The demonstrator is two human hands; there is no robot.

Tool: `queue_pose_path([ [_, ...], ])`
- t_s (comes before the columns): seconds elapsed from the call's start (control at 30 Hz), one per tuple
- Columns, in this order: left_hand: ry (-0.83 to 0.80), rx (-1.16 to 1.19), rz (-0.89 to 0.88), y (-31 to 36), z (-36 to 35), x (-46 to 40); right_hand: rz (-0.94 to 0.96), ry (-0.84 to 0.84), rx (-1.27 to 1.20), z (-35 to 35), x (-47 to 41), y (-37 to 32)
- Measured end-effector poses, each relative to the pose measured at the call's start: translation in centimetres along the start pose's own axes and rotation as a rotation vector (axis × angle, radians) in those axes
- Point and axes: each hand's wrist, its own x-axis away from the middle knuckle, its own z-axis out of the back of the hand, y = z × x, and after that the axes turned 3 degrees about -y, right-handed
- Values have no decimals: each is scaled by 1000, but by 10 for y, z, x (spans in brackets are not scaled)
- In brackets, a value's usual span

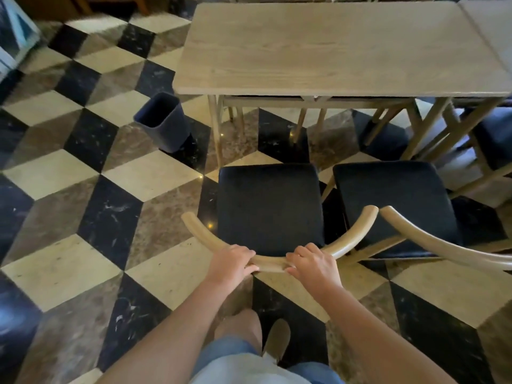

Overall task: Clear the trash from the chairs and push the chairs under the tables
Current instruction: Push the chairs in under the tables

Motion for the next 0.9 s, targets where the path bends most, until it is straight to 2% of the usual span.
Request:
queue_pose_path([
  [0.3, -21, -8, 46, -2, 27, -59, -6, 3, 52, 25, -50, 22],
  [0.5, -8, -57, 8, -27, 50, -110, -43, 47, 22, 42, -103, 36],
  [0.9, 58, -13, 12, -81, 112, -228, -76, 102, 33, 103, -234, 61],
])
